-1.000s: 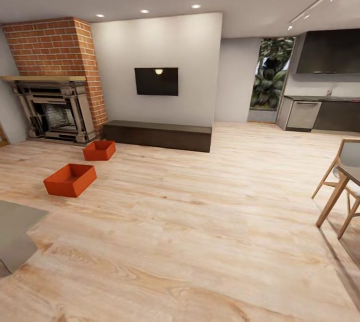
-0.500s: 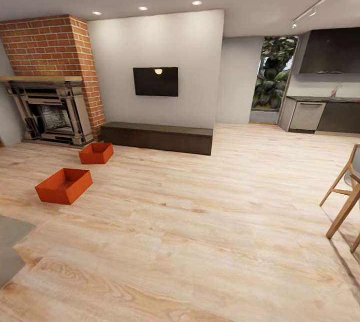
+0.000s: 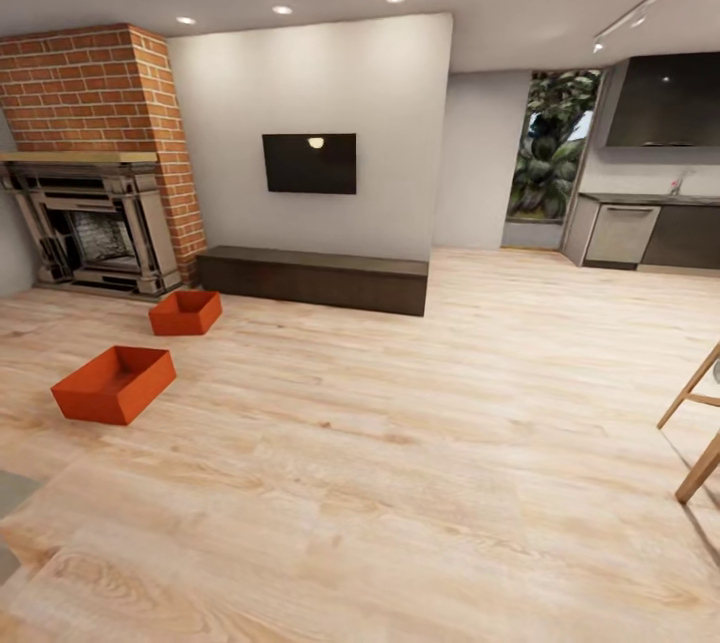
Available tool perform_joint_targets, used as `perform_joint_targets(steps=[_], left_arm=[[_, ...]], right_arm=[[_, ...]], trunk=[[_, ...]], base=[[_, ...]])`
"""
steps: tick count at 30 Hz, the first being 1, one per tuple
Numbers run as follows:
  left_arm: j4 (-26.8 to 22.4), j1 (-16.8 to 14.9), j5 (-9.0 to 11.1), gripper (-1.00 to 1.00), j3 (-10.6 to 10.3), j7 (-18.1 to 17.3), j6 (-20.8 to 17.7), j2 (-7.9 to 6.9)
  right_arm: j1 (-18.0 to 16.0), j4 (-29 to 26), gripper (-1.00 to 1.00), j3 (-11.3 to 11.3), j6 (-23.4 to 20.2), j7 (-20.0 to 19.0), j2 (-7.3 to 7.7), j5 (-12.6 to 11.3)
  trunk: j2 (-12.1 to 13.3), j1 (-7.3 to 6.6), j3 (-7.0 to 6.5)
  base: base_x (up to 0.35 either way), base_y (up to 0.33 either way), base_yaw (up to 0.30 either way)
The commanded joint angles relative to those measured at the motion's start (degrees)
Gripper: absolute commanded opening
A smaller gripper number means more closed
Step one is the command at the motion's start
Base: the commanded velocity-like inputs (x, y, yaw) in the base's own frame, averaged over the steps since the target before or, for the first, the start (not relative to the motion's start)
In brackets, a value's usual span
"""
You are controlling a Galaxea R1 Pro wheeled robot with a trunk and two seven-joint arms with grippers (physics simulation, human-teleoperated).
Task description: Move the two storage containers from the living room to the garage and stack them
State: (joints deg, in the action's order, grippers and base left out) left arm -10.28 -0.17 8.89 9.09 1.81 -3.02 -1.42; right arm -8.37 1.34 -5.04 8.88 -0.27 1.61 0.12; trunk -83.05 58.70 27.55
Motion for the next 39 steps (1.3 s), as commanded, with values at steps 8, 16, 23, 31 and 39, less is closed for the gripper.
perform_joint_targets(steps=[8, 16, 23, 31, 39], left_arm=[[-0.09, 0.00, 0.60, 1.00, -0.04, 0.12, -0.32, 0.08], [-0.09, 0.00, 0.61, 1.00, -0.04, 0.12, -0.32, 0.10], [-0.09, 0.00, 0.60, 1.00, -0.04, 0.12, -0.32, 0.11], [-0.09, 0.00, 0.60, 1.00, -0.04, 0.12, -0.30, 0.11], [-0.09, 0.00, 0.55, 1.00, -0.06, 0.12, -0.26, 0.11]], right_arm=[[-0.07, -0.02, 1.00, -1.14, 0.23, -0.10, -0.12, 0.73], [-0.07, -0.02, 1.00, -1.20, 0.16, -0.24, -0.12, 0.82], [-0.07, -0.04, 1.00, -1.20, 0.00, -0.16, -0.22, 0.85], [-0.07, -0.02, 1.00, -0.62, 0.32, 0.00, -0.36, 0.25], [-0.07, -0.05, 1.00, -0.22, 0.25, -0.06, -0.25, -0.26]], trunk=[[-0.03, 0.03, 0.06], [-0.03, 0.03, 0.06], [-0.03, 0.03, 0.06], [-0.03, 0.03, 0.06], [-0.03, 0.03, 0.06]], base=[[0.322, 0.000, 0.000], [0.322, 0.000, 0.000], [0.322, 0.000, 0.000], [0.322, 0.000, 0.000], [0.322, 0.000, 0.103]])
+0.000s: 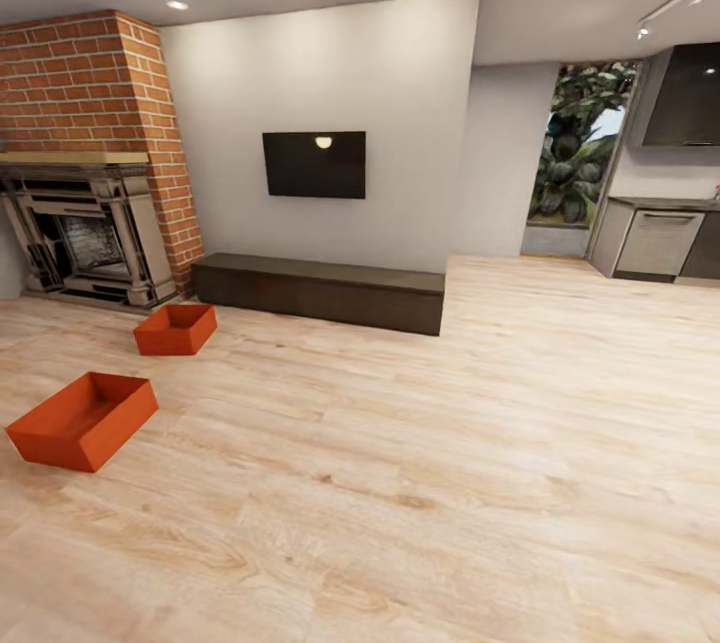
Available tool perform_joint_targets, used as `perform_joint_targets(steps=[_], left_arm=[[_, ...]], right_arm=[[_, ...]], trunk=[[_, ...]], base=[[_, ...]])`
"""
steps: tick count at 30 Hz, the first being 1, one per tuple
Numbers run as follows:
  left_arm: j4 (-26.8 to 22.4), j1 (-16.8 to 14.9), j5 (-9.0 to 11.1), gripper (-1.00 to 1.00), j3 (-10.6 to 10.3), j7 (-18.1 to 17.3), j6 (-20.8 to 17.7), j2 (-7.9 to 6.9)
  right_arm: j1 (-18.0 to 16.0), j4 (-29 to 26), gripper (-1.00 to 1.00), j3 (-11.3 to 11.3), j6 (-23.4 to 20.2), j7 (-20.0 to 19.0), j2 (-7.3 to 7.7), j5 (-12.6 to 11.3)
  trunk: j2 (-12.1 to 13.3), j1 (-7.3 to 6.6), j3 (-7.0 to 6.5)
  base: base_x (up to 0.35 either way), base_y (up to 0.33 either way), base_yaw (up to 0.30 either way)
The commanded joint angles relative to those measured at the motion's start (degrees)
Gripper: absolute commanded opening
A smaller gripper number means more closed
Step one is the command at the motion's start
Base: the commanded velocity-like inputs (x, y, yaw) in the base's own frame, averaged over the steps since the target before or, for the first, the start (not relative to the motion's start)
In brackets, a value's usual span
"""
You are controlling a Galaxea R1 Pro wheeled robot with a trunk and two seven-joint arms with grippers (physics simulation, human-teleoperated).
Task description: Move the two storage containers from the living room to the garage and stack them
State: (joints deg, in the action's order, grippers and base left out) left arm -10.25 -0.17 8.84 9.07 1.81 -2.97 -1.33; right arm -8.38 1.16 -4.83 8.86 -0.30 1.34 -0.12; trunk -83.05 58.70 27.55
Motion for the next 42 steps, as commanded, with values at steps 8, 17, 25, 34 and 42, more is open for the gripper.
perform_joint_targets(steps=[8, 17, 25, 34, 42], left_arm=[[-0.10, -0.01, 0.63, 1.00, -0.05, 0.12, -0.32, 0.02], [-0.08, -0.01, 0.63, 1.00, -0.10, 0.12, -0.36, 0.01], [-0.04, -0.01, 0.58, 1.00, -0.09, 0.12, -0.37, 0.01], [-0.03, -0.01, 0.56, 1.00, -0.04, 0.04, -0.79, 0.01], [-0.03, -0.01, 0.57, 1.00, -0.07, 0.04, -0.96, 0.01]], right_arm=[[-0.06, 0.07, 1.00, -0.36, 0.19, -0.01, 0.06, -0.12], [-0.06, -0.01, 1.00, -0.35, 0.19, -0.02, 0.22, -0.14], [-0.06, -0.02, 1.00, -0.25, 0.19, 0.03, 0.14, -0.29], [-0.06, -0.02, 1.00, -0.18, 0.19, 0.03, -0.13, -0.41], [-0.06, -0.02, 1.00, -0.18, 0.19, 0.03, -0.13, -2.16]], trunk=[[-0.03, 0.03, 0.06], [-0.03, 0.03, 0.06], [-0.03, 0.03, 0.06], [-0.03, 0.03, 0.06], [-0.03, 0.03, 0.06]], base=[[0.322, 0.000, 0.261], [0.322, 0.000, 0.271], [0.322, 0.000, 0.271], [0.322, -0.012, 0.273], [0.322, -0.081, 0.273]])
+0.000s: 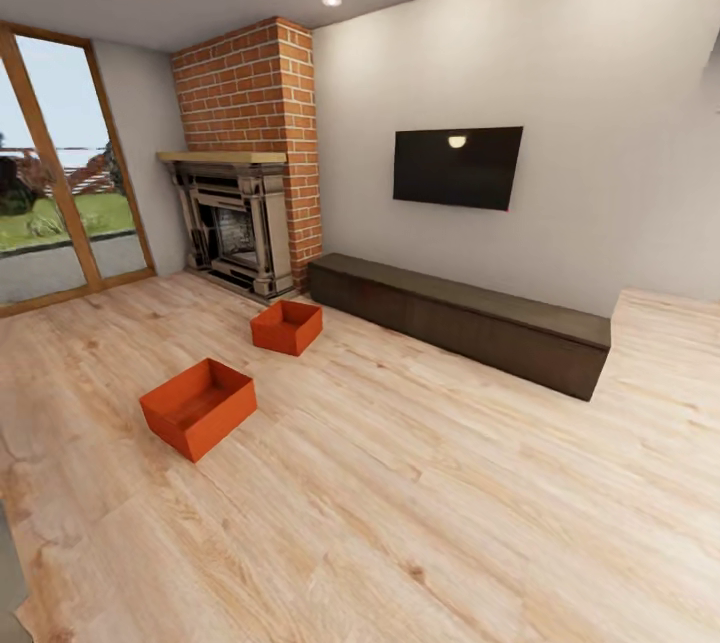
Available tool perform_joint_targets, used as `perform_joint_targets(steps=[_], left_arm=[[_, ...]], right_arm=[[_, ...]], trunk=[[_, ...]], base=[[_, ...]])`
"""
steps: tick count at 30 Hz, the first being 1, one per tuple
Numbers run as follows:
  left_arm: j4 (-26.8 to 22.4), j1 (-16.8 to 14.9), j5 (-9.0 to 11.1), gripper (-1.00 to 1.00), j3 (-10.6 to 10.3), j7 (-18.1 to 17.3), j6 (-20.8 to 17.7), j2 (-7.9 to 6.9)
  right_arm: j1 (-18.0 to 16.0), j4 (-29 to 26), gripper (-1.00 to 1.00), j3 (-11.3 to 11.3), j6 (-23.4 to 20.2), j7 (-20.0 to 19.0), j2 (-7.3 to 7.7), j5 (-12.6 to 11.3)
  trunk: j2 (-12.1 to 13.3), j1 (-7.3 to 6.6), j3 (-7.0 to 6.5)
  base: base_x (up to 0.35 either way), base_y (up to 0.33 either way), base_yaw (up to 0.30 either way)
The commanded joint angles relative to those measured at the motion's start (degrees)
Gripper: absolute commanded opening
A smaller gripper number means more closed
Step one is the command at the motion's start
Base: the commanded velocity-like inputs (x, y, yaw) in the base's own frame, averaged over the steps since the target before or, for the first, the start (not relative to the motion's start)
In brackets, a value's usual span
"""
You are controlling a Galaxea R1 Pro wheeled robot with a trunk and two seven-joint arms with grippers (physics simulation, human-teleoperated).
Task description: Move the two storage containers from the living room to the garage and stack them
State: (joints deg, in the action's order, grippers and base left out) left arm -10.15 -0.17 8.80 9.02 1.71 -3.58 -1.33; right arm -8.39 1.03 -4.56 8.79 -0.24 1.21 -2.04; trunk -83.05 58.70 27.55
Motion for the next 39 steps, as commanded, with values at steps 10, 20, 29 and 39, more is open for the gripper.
perform_joint_targets(steps=[10, 20, 29, 39], left_arm=[[-0.13, 0.00, 0.60, 1.00, 0.00, 0.18, -0.36, 0.01], [-0.23, 0.00, 0.59, 1.00, -0.04, 0.22, -0.36, 0.09], [-0.22, 0.00, 0.60, 1.00, -0.02, 0.22, -0.04, 0.10], [-0.22, 0.00, 0.58, 1.00, -0.05, 0.22, -0.03, 0.10]], right_arm=[[-0.05, 0.11, 1.00, -0.52, 0.14, -0.03, 0.01, -1.21], [-0.05, 0.11, 1.00, -0.47, 0.24, -0.08, 0.33, -1.26], [-0.05, 0.11, 1.00, -0.50, 0.26, -0.10, 0.41, -1.21], [-0.05, 0.06, 1.00, -1.34, 0.28, -0.04, 0.50, -0.34]], trunk=[[-0.03, 0.03, 0.06], [-0.03, 0.03, 0.06], [-0.03, 0.03, 0.06], [-0.03, 0.03, 0.06]], base=[[0.322, -0.096, 0.273], [0.322, -0.099, 0.273], [0.322, -0.124, 0.273], [0.322, -0.146, 0.095]])
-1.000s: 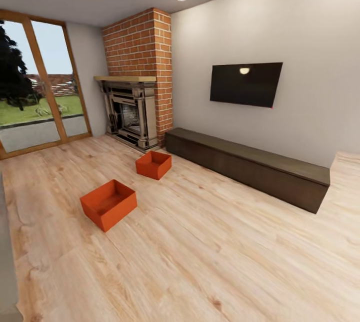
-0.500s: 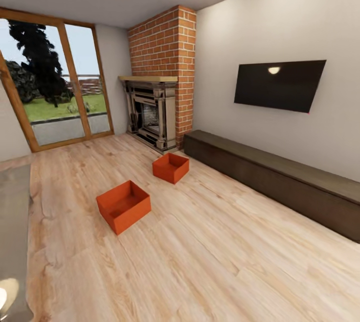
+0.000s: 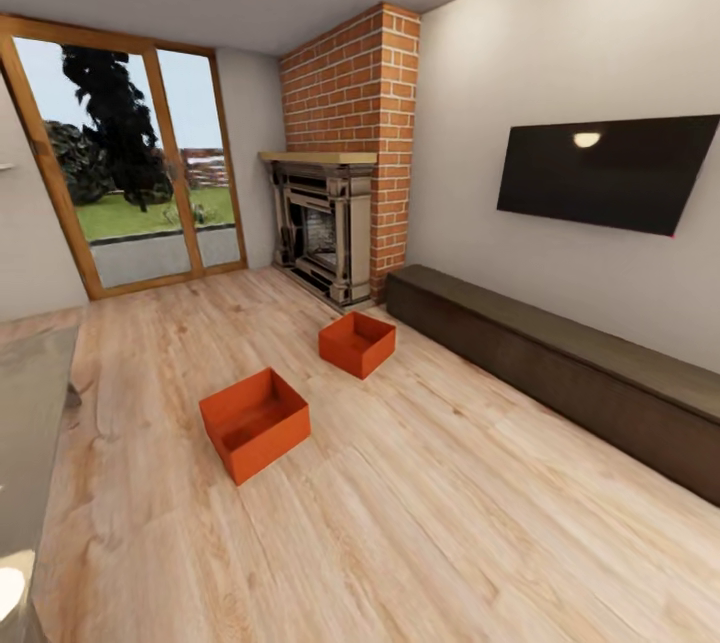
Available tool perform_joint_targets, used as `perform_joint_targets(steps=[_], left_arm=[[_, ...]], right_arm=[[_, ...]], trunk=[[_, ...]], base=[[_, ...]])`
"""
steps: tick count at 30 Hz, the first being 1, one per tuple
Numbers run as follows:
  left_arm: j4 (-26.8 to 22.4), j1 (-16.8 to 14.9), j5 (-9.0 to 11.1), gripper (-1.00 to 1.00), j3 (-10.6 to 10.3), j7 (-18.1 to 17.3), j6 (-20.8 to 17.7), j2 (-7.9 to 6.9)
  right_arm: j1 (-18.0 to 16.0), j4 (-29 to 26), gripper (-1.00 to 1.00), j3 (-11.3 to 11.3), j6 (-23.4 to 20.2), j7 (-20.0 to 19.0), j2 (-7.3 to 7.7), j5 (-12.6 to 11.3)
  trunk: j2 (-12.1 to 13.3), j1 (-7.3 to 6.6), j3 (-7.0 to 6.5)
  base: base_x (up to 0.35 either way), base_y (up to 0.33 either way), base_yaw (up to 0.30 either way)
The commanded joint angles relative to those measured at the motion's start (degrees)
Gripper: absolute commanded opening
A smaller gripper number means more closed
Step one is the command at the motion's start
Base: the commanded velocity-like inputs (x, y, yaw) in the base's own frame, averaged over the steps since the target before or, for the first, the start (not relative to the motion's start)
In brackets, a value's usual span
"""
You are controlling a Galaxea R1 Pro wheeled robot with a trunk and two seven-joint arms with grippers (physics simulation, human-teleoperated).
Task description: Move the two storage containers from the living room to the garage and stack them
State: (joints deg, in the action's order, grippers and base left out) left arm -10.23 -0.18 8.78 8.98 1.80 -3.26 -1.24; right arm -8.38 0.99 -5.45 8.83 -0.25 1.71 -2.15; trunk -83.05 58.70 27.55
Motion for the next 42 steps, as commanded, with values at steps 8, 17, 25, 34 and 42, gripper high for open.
perform_joint_targets(steps=[8, 17, 25, 34, 42], left_arm=[[-0.13, 0.00, 0.63, 1.00, -0.02, 0.13, -0.42, 0.01], [-0.14, 0.00, 0.63, 1.00, -0.02, 0.13, -0.38, -0.07], [-0.14, 0.00, 0.63, 1.00, -0.02, 0.13, -0.53, -0.08], [-0.14, 0.00, 0.63, 1.00, -0.02, 0.13, -0.61, -0.15], [-0.13, 0.00, 0.63, 1.00, -0.02, 0.13, -0.61, -0.14]], right_arm=[[-0.05, 0.07, 1.00, -0.42, 0.16, 0.03, 0.02, -0.10], [-0.05, 0.07, 1.00, -0.43, -0.31, 0.02, -0.13, -0.14], [-0.05, 0.07, 1.00, -0.39, -0.36, -0.03, 0.03, -0.14], [-0.05, 0.07, 1.00, -0.32, -0.39, -0.03, 0.13, -0.24], [-0.05, 0.07, 1.00, 0.03, -0.32, -0.08, 0.18, -0.76]], trunk=[[-0.02, 0.03, 0.06], [-0.02, 0.03, 0.06], [-0.02, 0.03, 0.06], [-0.02, 0.03, 0.06], [-0.02, 0.03, 0.06]], base=[[0.322, -0.147, 0.001], [0.322, -0.147, 0.064], [0.322, -0.148, 0.260], [0.322, -0.149, 0.271], [0.321, -0.149, 0.271]])
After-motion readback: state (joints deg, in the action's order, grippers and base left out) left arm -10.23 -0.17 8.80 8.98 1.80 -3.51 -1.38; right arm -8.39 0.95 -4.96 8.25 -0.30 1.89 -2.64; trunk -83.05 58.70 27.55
